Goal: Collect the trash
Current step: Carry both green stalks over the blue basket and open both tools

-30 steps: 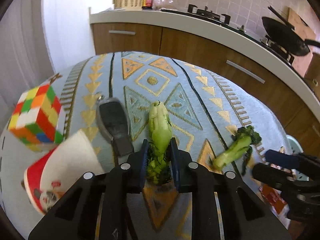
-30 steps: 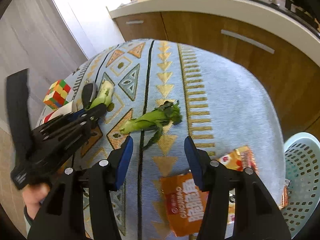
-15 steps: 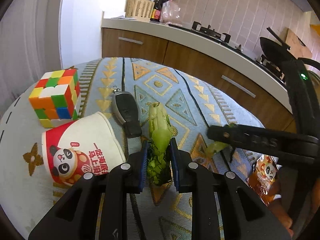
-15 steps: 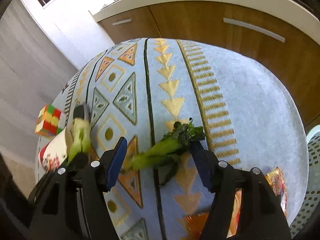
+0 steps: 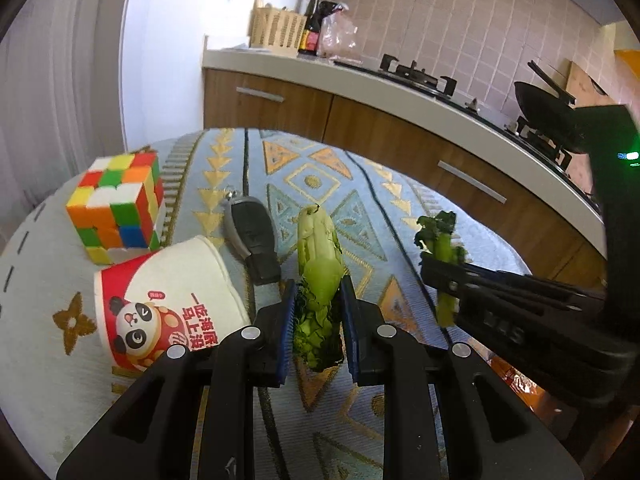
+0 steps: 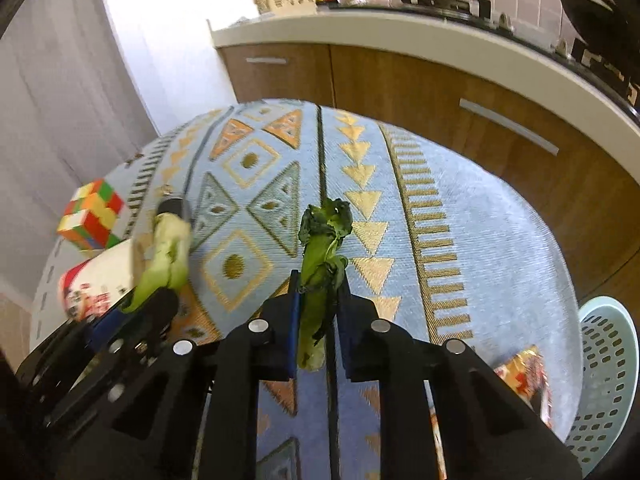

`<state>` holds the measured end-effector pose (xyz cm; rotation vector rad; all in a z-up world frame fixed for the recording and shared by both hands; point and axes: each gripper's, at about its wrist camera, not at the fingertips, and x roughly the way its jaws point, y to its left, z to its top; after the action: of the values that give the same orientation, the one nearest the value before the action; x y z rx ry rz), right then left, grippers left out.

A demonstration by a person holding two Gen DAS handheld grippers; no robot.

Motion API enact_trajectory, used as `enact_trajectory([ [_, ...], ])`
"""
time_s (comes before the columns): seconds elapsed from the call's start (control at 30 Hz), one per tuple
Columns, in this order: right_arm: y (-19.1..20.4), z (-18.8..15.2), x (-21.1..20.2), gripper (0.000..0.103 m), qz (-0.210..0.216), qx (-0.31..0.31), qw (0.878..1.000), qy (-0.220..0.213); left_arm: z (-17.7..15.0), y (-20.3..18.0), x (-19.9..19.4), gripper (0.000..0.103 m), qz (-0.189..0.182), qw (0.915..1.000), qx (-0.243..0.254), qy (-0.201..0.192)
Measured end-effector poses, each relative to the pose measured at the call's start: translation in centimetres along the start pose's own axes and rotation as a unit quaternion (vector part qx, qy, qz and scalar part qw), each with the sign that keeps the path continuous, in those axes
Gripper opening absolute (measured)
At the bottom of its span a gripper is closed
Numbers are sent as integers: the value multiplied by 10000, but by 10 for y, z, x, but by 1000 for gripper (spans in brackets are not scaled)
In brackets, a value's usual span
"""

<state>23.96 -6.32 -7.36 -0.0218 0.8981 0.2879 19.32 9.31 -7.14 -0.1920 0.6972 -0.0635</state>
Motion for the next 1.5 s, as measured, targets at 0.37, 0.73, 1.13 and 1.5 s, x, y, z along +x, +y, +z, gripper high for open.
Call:
enact_trajectory([
  [0.37,-40,-15,-98,14,283,195,9972,-658,-1,-51,-68,19,-522,9977,190,-397],
  [0.73,-129,-58,-172,14,104,726,9929,-941,-20,-153,-96,19,-1558,9857,567,-301],
  [1.13,-233,-119,-203,14,-351,1336,9866,-867,-60,-242,-63,20,-2329,9688,770,345],
  [1.5,-300,-176,-147,14,-299,2146,9762,123,-112,-287,-21,20,-2307,9586,1285,1068],
])
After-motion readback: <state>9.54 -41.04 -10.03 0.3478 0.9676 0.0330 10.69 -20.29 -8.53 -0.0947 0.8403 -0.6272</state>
